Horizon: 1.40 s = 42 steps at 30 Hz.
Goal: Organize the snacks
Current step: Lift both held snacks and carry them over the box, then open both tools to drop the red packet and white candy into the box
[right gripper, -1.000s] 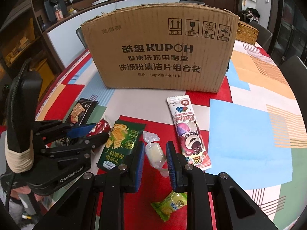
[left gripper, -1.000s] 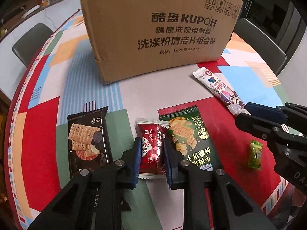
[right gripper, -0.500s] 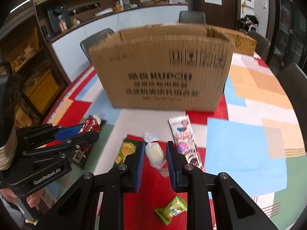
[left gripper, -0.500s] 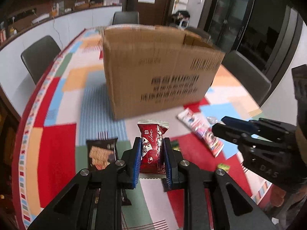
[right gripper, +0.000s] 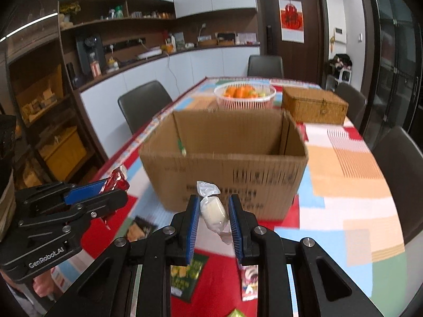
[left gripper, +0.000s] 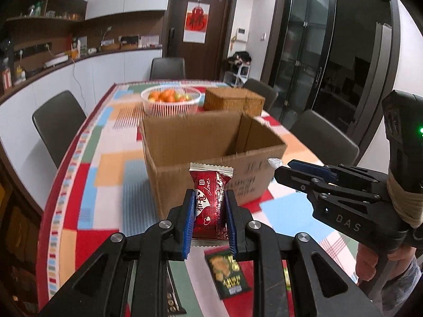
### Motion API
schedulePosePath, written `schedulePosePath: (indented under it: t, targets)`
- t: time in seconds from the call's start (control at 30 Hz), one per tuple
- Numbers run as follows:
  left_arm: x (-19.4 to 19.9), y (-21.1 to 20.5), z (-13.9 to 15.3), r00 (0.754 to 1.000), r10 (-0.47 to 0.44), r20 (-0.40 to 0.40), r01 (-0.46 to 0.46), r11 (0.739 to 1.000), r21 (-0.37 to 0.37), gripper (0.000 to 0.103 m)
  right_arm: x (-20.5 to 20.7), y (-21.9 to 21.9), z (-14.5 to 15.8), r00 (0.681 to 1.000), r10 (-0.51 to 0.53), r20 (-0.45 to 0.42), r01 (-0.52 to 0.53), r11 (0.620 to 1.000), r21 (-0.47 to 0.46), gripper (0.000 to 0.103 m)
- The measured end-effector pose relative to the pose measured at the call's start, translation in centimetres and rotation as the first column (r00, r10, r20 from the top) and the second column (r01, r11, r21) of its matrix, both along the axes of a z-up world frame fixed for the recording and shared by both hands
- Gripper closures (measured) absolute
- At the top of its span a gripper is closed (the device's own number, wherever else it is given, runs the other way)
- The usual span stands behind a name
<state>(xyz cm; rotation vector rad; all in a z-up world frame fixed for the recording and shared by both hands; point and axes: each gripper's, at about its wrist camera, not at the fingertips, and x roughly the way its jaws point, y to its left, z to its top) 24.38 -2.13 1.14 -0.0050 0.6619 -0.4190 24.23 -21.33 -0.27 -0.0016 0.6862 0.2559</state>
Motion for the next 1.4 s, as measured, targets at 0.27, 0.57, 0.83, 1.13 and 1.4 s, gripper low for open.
schedulePosePath:
  t: [0.27, 0.57, 0.83, 1.13, 1.4]
  targets:
    - [3.0, -0.1, 1.8, 0.999, 0.016, 0.052, -0.016, 1.0, -0.003, 0.081, 3.4, -0.3, 2.3, 0.998, -0.02, 0.054, 0.019, 0.999, 0.026, 0.079]
    - [8.5, -1.0, 1.8, 0.999, 0.027, 0.037, -0.027, 1.0, 0.011, 0.081, 8.1, -0.8, 3.0, 0.997, -0.041, 0.062, 0.04, 0.999, 0.018, 0.079]
    - [12.5, -2.5, 1.6, 0.999, 0.033, 0.019, -0.035, 0.997, 0.066, 0.063, 12.0, -1.6, 2.9, 0.997, -0.066, 0.046, 0.065, 0.998, 0.021, 0.078]
    - [8.9, -2.3, 1.1, 0.998, 0.051, 0.045, -0.054, 0.995, 0.078, 0.041, 10.4, -2.9, 1.9, 0.991, -0.128, 0.045, 0.127, 0.992, 0.014, 0.054]
    - [4.1, -2.7, 0.0, 0.999, 0.033, 0.04, -0.036, 0.996, 0.085, 0.036, 5.4, -2.9, 0.6, 0.995, -0.097, 0.037, 0.097, 0.995, -0.022, 0.05]
